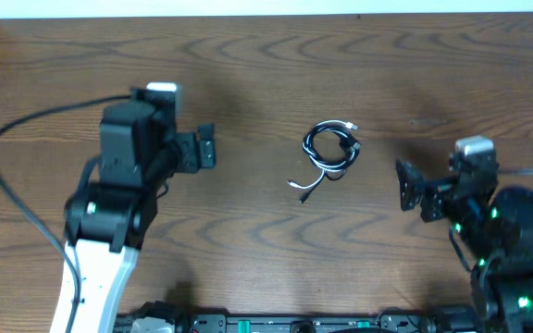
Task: Untangle cables
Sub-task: 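Move the left gripper over the cable bundle and grasp it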
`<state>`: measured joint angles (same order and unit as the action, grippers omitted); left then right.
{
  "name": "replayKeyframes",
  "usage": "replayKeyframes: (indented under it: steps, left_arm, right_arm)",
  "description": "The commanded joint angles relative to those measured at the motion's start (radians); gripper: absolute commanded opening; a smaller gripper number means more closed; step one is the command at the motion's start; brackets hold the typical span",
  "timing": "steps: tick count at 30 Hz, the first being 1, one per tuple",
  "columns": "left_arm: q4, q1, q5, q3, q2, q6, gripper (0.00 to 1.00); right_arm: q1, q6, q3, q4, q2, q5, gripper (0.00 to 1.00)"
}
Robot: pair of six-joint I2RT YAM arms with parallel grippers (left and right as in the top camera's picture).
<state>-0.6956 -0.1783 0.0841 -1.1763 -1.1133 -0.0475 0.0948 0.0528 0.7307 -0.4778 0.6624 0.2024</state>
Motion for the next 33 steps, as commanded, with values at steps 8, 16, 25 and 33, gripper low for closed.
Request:
replayKeyframes:
  steps: [8,16,25,33]
  left_arm:
    - [-0.276,-0.134,0.126,-0.479,-0.457,-0.112,0.99]
    - [-0.210,-0.135,0.327,-0.477,-0.628,-0.180,0.75]
    - [-0.151,-0.204,0.323,-0.477,-0.903,-0.616,0.66]
    - [-0.051,-0.333,0.322,-0.477,-1.049,-0.718,0.51]
  right_arm:
    - [-0.108,-0.129,0.618,-0.441,0.502,0.220,0.99]
    - [-0.119,-0.113,0.634,-0.452,0.581,0.283,0.99]
    - [-0.119,0.007,0.634,-0.510,0.584,0.082,0.99]
    - [-0.119,0.138,0.629,-0.567,0.596,-0.009,0.89]
